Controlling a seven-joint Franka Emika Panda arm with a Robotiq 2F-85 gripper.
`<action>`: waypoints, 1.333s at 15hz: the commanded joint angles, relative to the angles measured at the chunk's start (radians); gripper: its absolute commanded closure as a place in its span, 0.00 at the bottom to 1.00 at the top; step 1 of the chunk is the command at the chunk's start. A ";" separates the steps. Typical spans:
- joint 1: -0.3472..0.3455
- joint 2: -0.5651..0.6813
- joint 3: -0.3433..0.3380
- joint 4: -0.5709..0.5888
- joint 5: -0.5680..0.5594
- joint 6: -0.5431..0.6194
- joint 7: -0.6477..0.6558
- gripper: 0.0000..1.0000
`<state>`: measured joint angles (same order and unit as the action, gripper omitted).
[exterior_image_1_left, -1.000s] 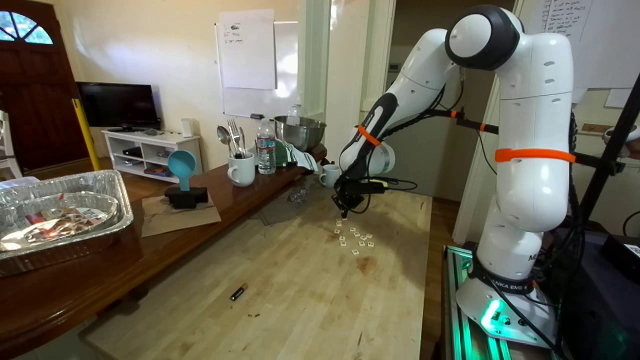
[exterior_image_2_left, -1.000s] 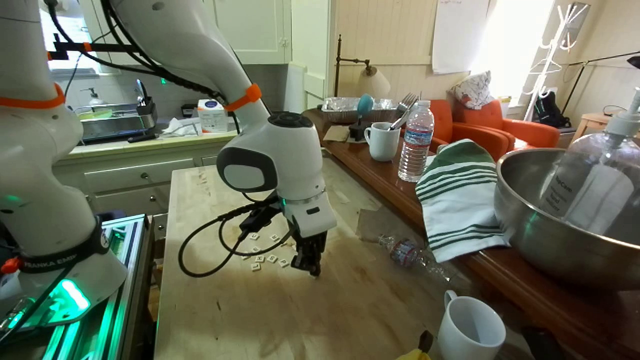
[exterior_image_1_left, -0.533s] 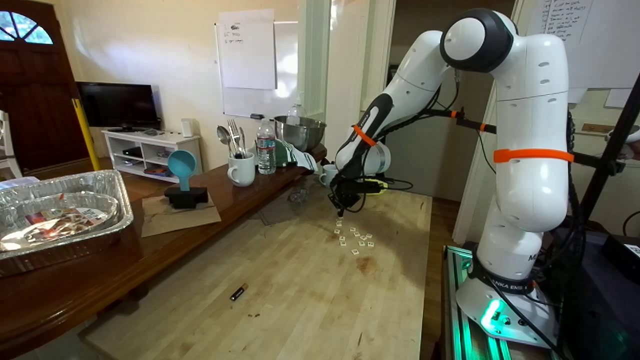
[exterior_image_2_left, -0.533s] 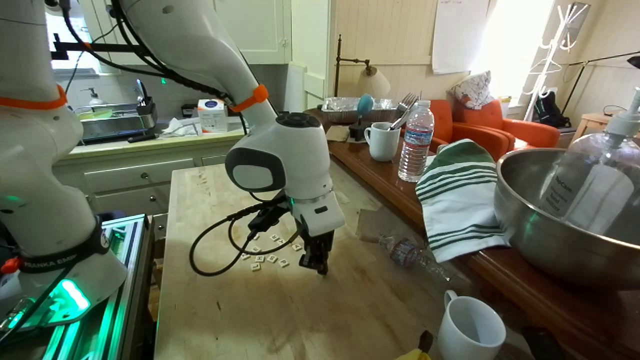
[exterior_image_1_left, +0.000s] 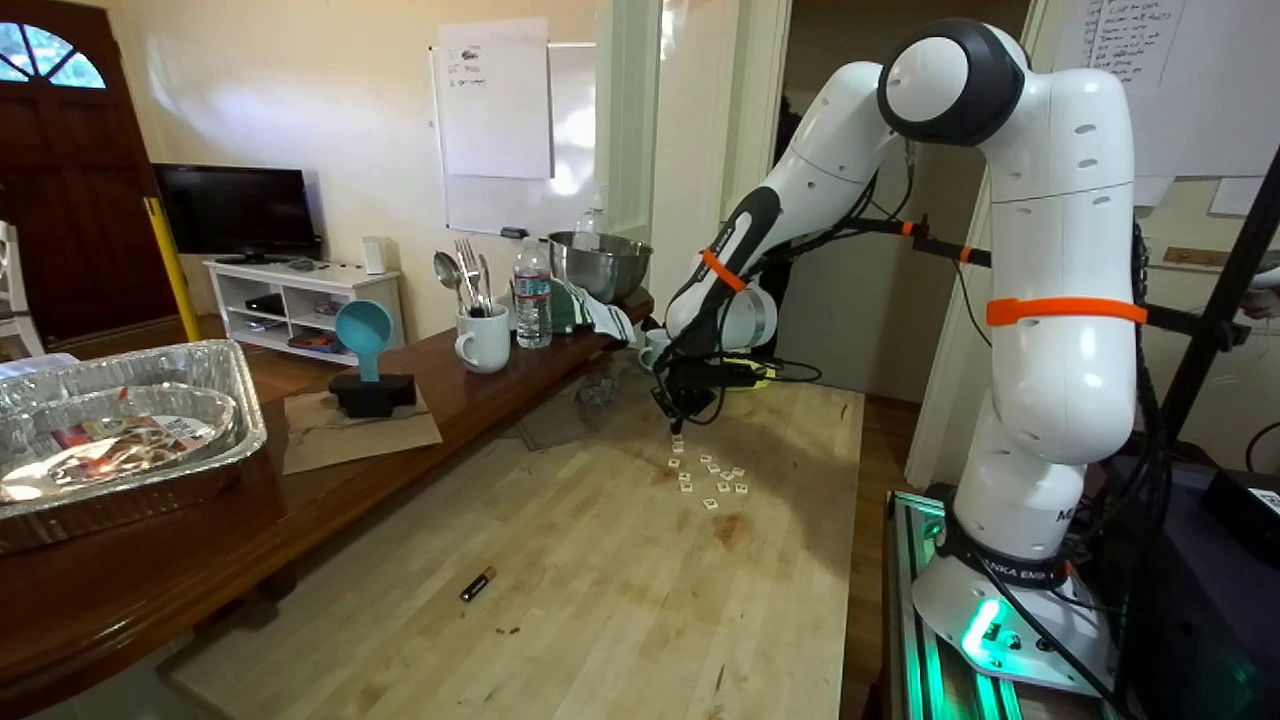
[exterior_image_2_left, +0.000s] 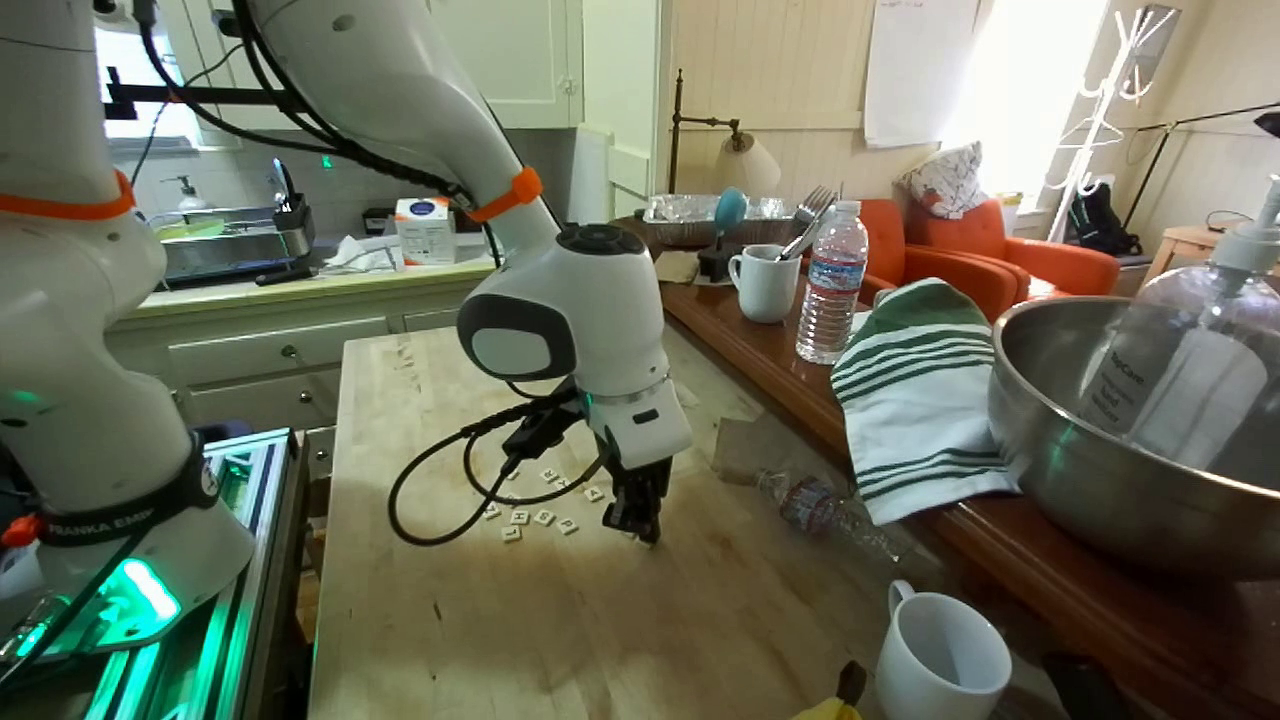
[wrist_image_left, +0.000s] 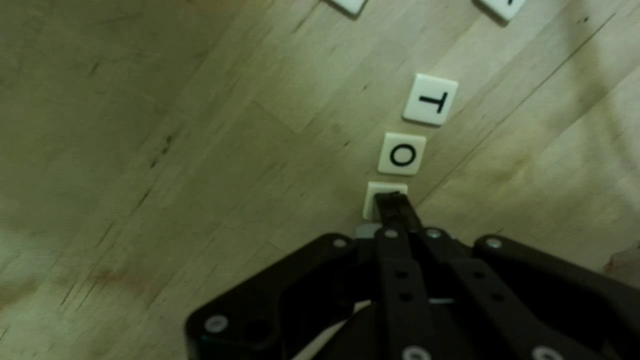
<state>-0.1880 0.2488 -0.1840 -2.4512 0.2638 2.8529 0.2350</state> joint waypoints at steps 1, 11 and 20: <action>-0.007 0.052 0.016 0.007 0.031 -0.007 0.009 1.00; -0.021 0.036 0.037 -0.019 0.087 -0.017 -0.006 1.00; -0.025 0.032 0.060 -0.023 0.122 -0.042 -0.009 1.00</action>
<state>-0.2134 0.2443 -0.1525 -2.4551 0.3513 2.8507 0.2342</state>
